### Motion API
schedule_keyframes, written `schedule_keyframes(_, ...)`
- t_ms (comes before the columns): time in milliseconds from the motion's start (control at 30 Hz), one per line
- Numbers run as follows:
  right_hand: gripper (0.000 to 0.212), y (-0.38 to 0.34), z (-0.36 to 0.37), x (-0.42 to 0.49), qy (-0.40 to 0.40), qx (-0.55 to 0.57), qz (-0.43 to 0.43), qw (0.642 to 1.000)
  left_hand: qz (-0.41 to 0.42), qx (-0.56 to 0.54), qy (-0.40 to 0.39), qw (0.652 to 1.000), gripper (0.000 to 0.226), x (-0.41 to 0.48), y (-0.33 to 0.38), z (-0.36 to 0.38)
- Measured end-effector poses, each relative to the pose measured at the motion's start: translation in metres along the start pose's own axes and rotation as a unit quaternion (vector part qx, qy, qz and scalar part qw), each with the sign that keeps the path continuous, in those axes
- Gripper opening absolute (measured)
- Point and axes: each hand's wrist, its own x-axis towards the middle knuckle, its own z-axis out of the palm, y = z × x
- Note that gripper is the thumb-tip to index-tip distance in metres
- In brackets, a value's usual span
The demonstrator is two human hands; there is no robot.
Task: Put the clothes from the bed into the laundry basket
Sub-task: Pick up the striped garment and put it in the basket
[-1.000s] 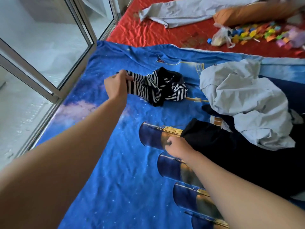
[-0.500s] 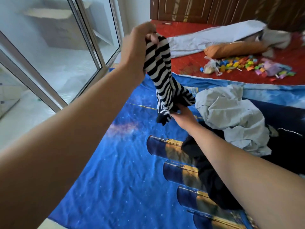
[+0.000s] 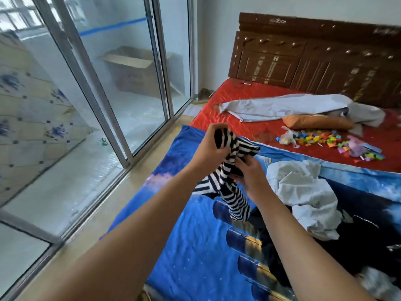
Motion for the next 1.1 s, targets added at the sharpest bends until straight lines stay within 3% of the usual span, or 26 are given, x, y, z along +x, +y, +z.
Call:
schedule_keyframes(100,0.017,-0.012,0.033,-0.038,-0.005,-0.003,0.016,1.0,0.02,0.11,0.039,0.993,0.083,-0.04,0.008,-0.017)
schedule_keyframes(200,0.028,-0.019,0.061,-0.062,-0.042,-0.061,0.015,0.997,-0.105,0.116,0.038,0.987,0.098,-0.073,-0.003,-0.055)
schedule_keyframes(300,0.041,-0.027,0.098,-0.084,-0.063,-0.102,0.006,0.993,-0.201,0.002,-0.005,0.98,0.068,-0.116,-0.017,-0.1)
schedule_keyframes(400,0.048,-0.023,0.14,-0.102,-0.096,-0.126,0.019,0.987,-0.218,-0.111,-0.005,0.969,0.05,-0.149,-0.029,-0.132)
schedule_keyframes(500,0.039,-0.007,0.181,-0.115,-0.135,-0.142,0.042,0.98,-0.217,-0.168,0.042,0.961,0.029,-0.183,-0.036,-0.163)
schedule_keyframes(567,0.036,0.015,0.212,-0.128,-0.167,-0.17,0.054,0.97,-0.209,-0.153,0.067,0.964,0.025,-0.216,-0.045,-0.187)
schedule_keyframes(767,0.034,0.092,0.291,-0.181,-0.268,-0.257,0.117,0.921,-0.204,-0.019,0.141,0.969,0.052,-0.325,-0.086,-0.238)
schedule_keyframes(900,0.03,0.143,0.322,-0.21,-0.327,-0.307,0.172,0.877,-0.233,0.006,0.182,0.955,0.045,-0.383,-0.13,-0.255)
schedule_keyframes(1000,0.024,0.174,0.334,-0.228,-0.347,-0.315,0.209,0.858,-0.265,0.016,0.161,0.951,0.019,-0.412,-0.156,-0.262)
schedule_keyframes(1100,0.026,0.193,0.342,-0.239,-0.355,-0.314,0.247,0.845,-0.32,0.019,0.195,0.927,0.038,-0.44,-0.176,-0.264)
